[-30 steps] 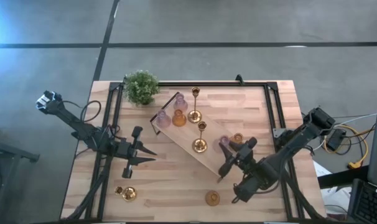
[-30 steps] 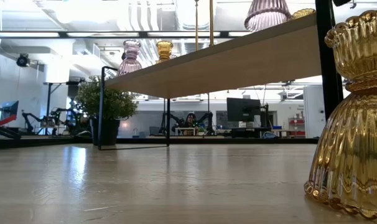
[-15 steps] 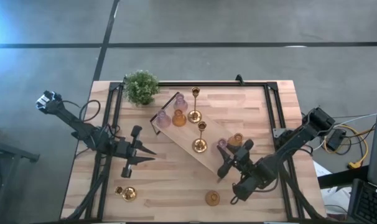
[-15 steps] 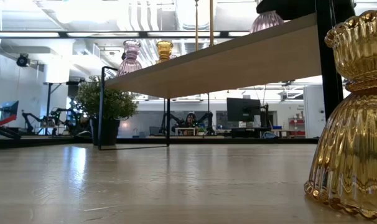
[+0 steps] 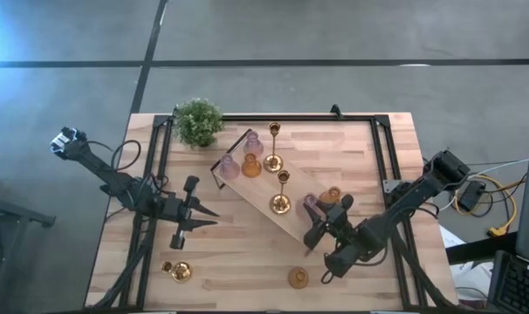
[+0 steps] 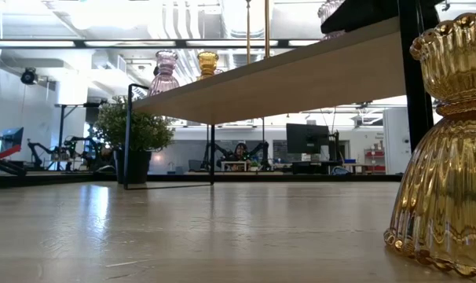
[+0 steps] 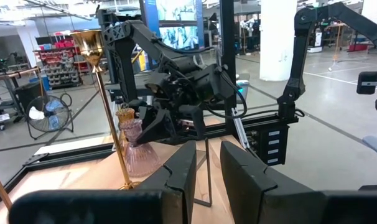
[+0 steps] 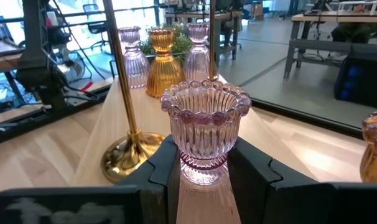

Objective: Pick & Place candle stick holders
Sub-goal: Put the pink candle holder on the shelf

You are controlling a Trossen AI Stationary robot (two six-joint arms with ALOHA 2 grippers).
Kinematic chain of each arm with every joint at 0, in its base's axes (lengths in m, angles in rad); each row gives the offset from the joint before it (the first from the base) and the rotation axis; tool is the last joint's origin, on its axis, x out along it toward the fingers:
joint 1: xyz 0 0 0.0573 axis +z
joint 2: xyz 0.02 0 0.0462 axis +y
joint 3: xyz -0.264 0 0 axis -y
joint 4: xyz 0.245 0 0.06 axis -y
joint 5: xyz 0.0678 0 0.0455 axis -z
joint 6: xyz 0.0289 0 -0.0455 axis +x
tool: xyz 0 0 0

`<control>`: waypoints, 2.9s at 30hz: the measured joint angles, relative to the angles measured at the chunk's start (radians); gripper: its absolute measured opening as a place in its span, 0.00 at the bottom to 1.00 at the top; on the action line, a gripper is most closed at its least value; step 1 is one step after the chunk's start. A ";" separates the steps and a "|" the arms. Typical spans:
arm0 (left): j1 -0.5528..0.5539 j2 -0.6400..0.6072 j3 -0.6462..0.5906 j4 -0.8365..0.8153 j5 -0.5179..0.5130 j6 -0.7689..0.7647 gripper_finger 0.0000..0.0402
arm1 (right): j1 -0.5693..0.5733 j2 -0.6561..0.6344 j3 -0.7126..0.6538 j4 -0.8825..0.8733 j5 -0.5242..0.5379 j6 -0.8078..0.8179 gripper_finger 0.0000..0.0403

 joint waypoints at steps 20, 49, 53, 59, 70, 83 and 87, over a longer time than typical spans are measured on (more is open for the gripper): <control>0.000 0.000 0.000 0.000 0.001 -0.002 0.19 | -0.016 0.000 -0.002 0.002 -0.021 -0.035 0.24; 0.000 0.000 0.000 -0.001 0.007 -0.005 0.19 | -0.016 0.000 0.058 -0.008 -0.050 -0.171 0.42; 0.000 0.000 0.000 -0.001 0.013 -0.006 0.19 | -0.016 0.000 0.049 -0.010 -0.050 -0.156 0.43; 0.000 0.000 0.000 -0.001 0.020 -0.011 0.19 | -0.016 0.000 0.046 -0.010 -0.050 -0.159 0.43; 0.000 0.000 0.000 -0.002 0.035 -0.014 0.19 | -0.016 -0.001 0.046 -0.070 -0.050 -0.100 0.42; 0.000 0.000 0.000 -0.010 0.041 -0.031 0.19 | -0.015 -0.002 0.046 -0.096 -0.052 -0.084 0.42; 0.000 0.000 0.000 -0.011 0.041 -0.032 0.19 | -0.015 -0.002 0.046 -0.097 -0.052 -0.083 0.42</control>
